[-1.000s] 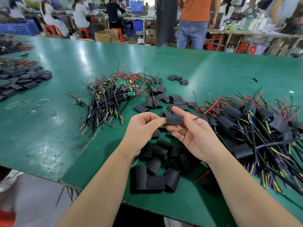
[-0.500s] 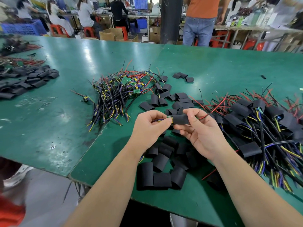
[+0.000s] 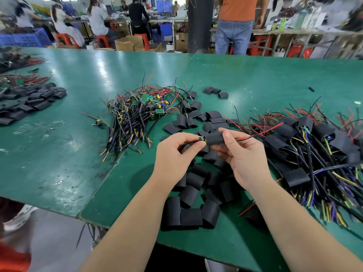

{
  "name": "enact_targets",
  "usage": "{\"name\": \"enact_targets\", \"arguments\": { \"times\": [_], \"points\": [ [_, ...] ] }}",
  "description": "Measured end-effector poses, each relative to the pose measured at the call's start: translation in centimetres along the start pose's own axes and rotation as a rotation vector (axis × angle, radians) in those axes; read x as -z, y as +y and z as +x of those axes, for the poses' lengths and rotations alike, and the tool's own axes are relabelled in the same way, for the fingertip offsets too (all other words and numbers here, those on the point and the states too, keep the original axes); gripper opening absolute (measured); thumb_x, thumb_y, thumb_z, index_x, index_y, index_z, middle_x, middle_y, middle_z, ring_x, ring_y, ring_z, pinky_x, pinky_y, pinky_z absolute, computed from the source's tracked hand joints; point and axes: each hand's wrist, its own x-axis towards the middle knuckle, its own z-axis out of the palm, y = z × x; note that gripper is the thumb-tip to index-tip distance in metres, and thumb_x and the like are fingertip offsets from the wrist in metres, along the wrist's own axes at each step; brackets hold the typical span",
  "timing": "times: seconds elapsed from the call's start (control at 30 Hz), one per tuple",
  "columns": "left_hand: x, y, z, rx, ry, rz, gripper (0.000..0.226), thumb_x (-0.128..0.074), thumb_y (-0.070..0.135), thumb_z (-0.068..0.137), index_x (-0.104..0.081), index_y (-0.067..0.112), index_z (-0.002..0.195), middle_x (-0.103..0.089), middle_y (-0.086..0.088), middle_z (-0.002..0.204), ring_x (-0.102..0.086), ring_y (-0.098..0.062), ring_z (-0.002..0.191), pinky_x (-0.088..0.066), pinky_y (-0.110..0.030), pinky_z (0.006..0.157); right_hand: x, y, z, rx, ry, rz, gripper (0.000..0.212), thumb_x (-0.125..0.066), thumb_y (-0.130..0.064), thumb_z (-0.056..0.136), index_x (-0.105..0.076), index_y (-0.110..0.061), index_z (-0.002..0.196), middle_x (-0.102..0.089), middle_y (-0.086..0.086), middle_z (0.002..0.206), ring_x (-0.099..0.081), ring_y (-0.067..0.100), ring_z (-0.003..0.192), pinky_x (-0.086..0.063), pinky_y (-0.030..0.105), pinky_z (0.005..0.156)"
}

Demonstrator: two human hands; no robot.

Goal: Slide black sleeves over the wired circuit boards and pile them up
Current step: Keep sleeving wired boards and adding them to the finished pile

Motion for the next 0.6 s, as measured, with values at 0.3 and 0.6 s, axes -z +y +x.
{"name": "enact_targets", "arguments": {
  "times": [0.3,0.6],
  "points": [
    [-0.07,-0.33,0.05,-0.330,0.112,0.240,0.005,-0.069,0.012,0.083,-0.069,0.010,0.088,-0.059,0.013,0.084,-0.052,0.004,0.081,-0.038,-0.008,0.075,-0.27,-0.48,0.00,-0.133,-0.024,0.099,0.020,-0.067,-0.031,0.072,-0.069,-0.015,0.084,-0.074,0.011,0.080,-0.073,0.023,0.069,-0.055,0.025,0.054],
    [0.26,-0.36,0.07,-0.335,0.090,0.276,0.004,-0.066,0.007,0.084,-0.066,0.009,0.087,-0.057,0.011,0.084,-0.050,-0.002,0.078,-0.040,-0.013,0.070,-0.06,-0.95,-0.13,-0.209,-0.107,0.151,0.028,-0.065,-0.022,0.073,-0.071,-0.011,0.098,-0.075,0.012,0.091,-0.074,0.019,0.077,-0.057,0.023,0.059]
  ]
}}
